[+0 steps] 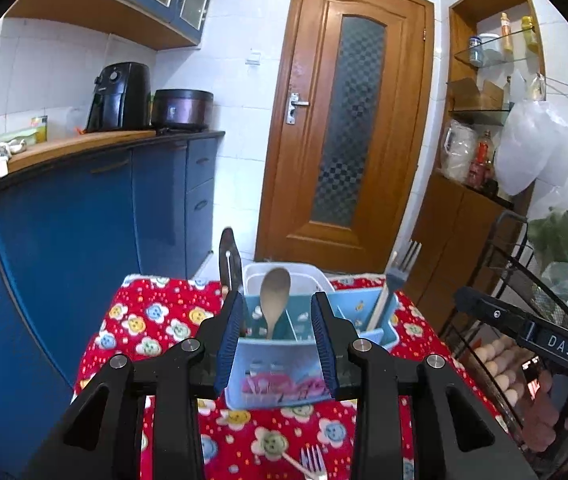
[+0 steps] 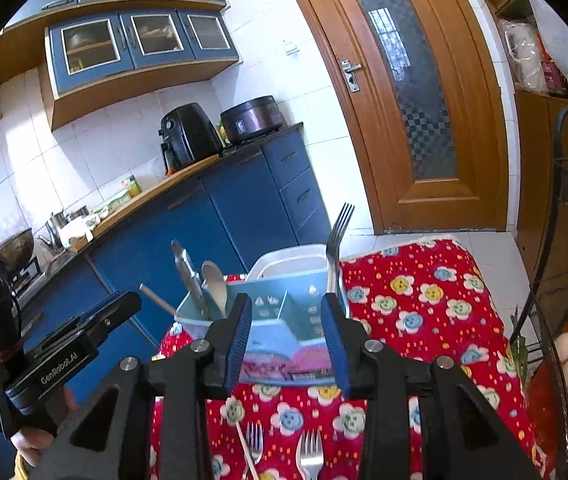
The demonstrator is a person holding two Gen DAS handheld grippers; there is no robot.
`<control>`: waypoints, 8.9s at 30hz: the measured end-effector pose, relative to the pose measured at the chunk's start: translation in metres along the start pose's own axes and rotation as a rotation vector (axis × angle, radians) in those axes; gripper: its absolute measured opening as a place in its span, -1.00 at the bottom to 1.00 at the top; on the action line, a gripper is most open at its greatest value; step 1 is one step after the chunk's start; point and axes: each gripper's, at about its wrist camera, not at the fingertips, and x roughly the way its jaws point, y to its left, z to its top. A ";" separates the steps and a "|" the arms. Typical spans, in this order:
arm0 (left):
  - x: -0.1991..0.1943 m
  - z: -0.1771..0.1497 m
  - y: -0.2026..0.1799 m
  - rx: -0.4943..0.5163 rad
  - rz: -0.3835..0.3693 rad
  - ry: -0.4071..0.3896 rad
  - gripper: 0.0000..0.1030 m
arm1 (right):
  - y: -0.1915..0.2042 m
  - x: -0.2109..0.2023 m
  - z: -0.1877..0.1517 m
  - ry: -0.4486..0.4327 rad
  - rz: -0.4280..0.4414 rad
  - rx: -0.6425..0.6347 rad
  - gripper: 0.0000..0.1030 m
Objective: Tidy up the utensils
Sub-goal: 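Move both tools back down to the remaining cutlery on the tablecloth, then close the left tool on a wooden chopstick while the right tool grasps a metal fork, then lift the chopstick with the left tool while the right tool lifts the fork over the caddy, then lower the chopstick into the caddy and open the left tool while the right tool releases the fork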
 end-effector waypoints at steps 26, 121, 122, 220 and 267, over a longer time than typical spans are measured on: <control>0.005 -0.084 0.003 -0.102 -0.047 0.253 -0.30 | -0.025 -0.012 -0.081 0.157 -0.028 0.055 -0.24; 0.028 -0.143 0.015 -0.258 -0.173 0.407 -0.90 | -0.039 0.078 -0.132 0.450 0.087 0.032 -0.77; 0.028 -0.143 0.015 -0.259 -0.173 0.405 -0.90 | -0.038 0.076 -0.132 0.445 0.088 0.032 -0.79; 0.069 0.027 -0.002 -0.037 -0.010 -0.211 -0.89 | -0.014 0.027 0.030 -0.183 0.128 -0.029 -0.94; 0.071 0.005 0.010 -0.022 -0.106 -0.269 -0.89 | -0.001 0.103 0.026 -0.257 0.025 -0.215 -0.93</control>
